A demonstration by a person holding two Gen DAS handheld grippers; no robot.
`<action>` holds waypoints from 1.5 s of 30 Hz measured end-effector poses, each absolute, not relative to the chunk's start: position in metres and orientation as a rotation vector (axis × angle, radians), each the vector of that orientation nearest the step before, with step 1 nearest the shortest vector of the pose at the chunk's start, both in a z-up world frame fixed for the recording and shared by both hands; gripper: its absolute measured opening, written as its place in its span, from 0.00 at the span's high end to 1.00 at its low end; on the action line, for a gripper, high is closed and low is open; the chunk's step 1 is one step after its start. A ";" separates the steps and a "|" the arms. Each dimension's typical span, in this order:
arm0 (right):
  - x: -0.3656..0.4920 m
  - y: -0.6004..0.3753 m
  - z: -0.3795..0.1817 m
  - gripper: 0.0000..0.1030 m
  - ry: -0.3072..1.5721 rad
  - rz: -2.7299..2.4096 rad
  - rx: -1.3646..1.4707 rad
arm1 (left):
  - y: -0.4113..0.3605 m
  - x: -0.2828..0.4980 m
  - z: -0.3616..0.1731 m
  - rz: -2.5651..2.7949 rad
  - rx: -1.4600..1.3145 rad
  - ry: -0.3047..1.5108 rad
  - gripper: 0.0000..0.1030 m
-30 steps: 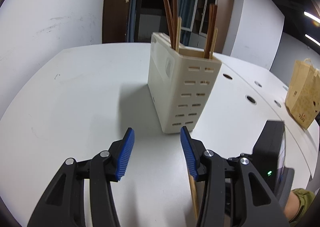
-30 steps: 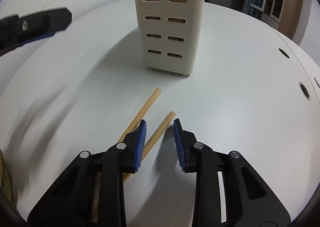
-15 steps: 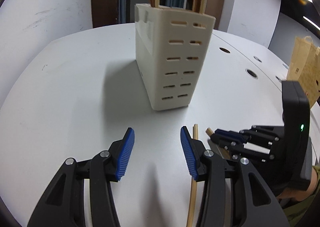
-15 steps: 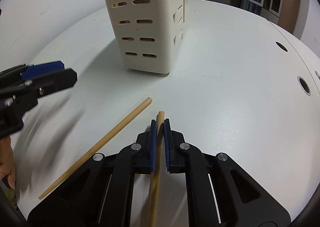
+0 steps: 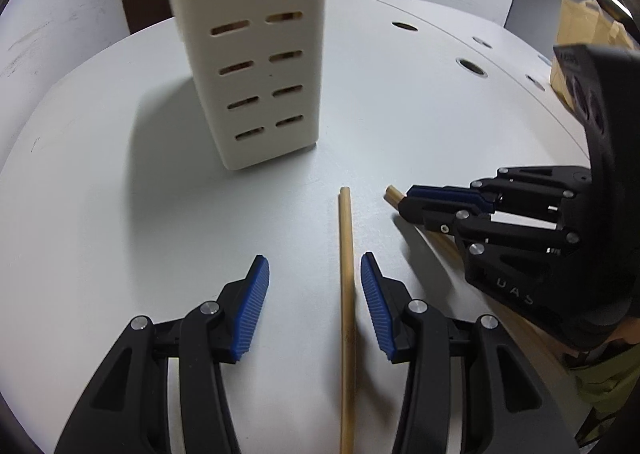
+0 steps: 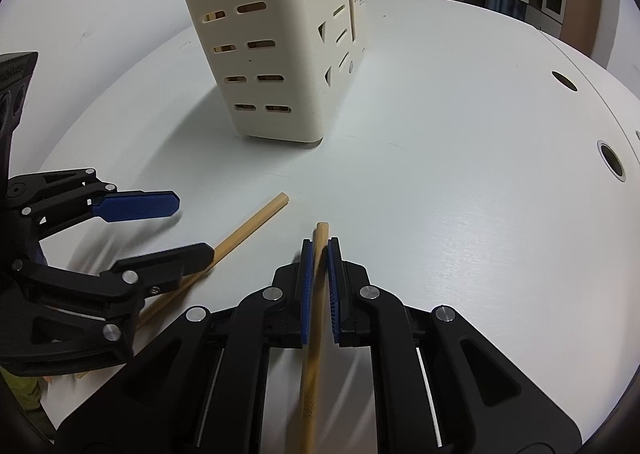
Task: Organize utensils
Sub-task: 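Close right tool on a pale chopstick while left tool closes on the other, then lift both held pale chopsticks up over the cream holder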
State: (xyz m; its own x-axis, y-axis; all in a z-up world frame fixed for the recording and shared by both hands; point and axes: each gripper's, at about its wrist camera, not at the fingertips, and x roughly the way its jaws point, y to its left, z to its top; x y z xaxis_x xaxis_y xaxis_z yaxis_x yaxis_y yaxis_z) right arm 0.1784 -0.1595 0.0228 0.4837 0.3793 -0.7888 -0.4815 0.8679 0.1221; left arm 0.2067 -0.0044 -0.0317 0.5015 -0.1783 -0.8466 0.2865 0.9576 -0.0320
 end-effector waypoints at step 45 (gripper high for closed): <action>0.152 -0.171 0.111 0.94 0.649 0.561 -0.007 | -0.006 0.213 0.056 -0.177 0.050 0.765 0.94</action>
